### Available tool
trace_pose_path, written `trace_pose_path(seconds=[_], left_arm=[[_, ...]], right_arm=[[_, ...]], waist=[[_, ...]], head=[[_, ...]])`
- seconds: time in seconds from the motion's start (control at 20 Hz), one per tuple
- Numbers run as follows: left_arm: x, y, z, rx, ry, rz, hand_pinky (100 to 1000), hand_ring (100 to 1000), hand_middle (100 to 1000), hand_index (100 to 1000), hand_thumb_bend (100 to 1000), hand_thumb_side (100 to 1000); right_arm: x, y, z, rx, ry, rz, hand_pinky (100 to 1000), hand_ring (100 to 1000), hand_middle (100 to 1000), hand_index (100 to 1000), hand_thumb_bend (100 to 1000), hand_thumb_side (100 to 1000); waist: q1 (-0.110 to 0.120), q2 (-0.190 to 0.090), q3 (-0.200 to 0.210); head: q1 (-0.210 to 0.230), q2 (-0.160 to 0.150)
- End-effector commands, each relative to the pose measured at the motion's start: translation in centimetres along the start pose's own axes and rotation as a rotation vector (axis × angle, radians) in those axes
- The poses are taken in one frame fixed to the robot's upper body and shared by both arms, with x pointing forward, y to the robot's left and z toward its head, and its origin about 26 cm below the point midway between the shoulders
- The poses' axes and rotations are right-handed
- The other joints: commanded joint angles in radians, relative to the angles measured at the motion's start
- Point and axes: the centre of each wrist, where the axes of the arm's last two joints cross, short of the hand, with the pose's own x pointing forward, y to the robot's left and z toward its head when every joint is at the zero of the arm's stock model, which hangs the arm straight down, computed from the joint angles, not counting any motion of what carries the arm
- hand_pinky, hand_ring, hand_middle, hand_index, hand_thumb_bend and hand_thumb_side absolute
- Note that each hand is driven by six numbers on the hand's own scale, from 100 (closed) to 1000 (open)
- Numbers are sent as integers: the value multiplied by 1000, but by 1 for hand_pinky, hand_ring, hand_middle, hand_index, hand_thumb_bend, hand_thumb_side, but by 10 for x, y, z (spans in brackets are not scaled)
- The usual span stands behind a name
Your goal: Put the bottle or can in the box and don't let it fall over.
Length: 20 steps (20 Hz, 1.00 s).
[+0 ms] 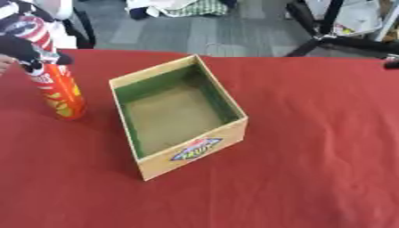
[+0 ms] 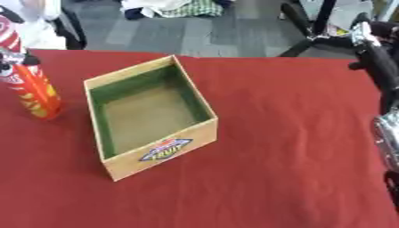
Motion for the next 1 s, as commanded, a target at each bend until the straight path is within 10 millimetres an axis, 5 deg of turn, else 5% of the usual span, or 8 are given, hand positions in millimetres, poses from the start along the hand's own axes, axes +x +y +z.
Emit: trace_pose_path(seconds=[0.05, 0.3, 0.5, 1.0], left_arm=[[-1, -5, -1, -19, 5, -30, 599, 669, 767, 790, 654, 158], [-3, -7, -2, -32, 24, -37, 525, 598, 707, 728, 588, 100], [-4, -6, -2, 5, 43, -34, 463, 499, 542, 573, 330, 100], [-9, -10, -5, 129, 87, -18, 283, 247, 280, 261, 267, 100]], right_arm=[[9, -9, -5, -19, -32, 13, 547, 735, 758, 722, 189, 554], [9, -9, -5, -22, -35, 10, 547, 735, 757, 722, 184, 557], [9, -9, -5, -24, -33, 9, 547, 734, 756, 721, 180, 562], [9, -10, -5, -33, -36, 2, 547, 729, 751, 719, 168, 567]], waist=[[-1, -18, -2], [0, -17, -4], [0, -15, -4], [0, -13, -6]], head=[[-2, -10], [-3, -15], [-4, -15], [-7, -19]])
